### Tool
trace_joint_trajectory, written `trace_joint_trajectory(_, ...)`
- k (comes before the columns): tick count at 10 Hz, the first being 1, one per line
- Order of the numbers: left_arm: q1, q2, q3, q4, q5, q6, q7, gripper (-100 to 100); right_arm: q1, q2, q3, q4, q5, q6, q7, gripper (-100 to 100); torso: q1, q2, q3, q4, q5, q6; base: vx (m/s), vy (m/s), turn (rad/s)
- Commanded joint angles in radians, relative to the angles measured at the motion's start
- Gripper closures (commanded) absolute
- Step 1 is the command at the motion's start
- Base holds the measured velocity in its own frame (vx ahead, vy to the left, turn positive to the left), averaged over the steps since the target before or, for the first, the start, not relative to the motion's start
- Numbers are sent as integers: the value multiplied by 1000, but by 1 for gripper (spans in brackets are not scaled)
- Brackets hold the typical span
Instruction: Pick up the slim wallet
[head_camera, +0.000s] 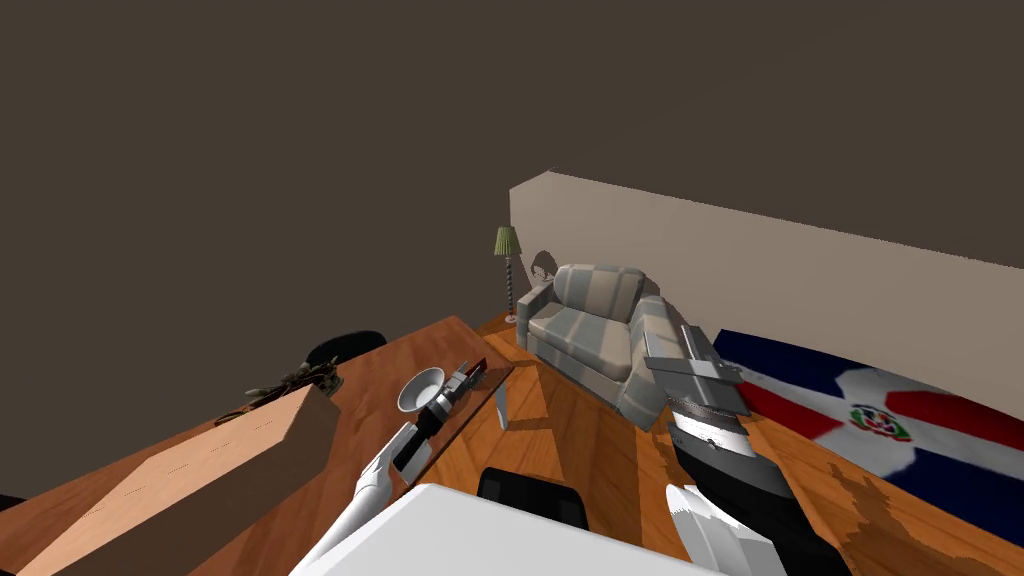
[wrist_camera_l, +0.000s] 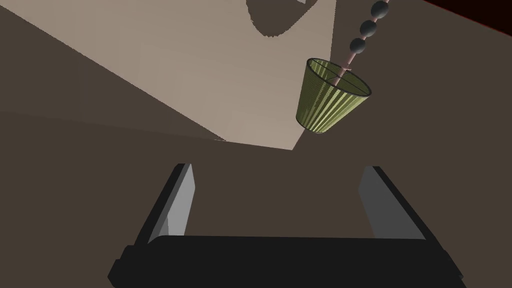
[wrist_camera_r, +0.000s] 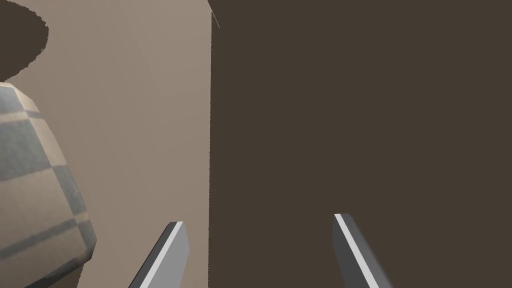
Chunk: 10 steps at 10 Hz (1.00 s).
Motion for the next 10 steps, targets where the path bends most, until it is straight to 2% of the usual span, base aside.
trace_joint_trajectory(1, -13, 10, 1, 44, -6, -5, -10, -100, 0, 0, 0, 0, 0, 0, 0, 0, 0, 0, 0, 0, 0, 0, -38, 50, -112)
trace_joint_trajectory(4, -48, 40, 5, 134, -29, -24, -51, -100, 0, 0, 0, 0, 0, 0, 0, 0, 0, 0, 0, 0, 0, -1, -39, 50, -149)
trace_joint_trajectory(5, -48, 40, 5, 145, -29, -24, -51, -100, 0, 0, 0, 0, 0, 0, 0, 0, 0, 0, 0, 0, 0, 0, -31, 51, -120)
trace_joint_trajectory(6, -64, 55, 7, 183, -40, -33, -70, -100, 0, 0, 0, 0, 0, 0, 0, 0, 0, 0, 0, 0, 0, -1, -41, 51, -179)
trace_joint_trajectory(7, -64, 55, 7, 192, -40, -33, -70, -100, 0, 0, 0, 0, 0, 0, 0, 0, 0, 0, 0, 0, 0, 0, -35, 45, -94)
trace_joint_trajectory(10, -94, 87, 10, 269, -61, -50, -106, -100, 0, 0, 0, 0, 0, 0, 0, 0, -1, -1, 0, 0, 0, -1, -33, 43, -145)
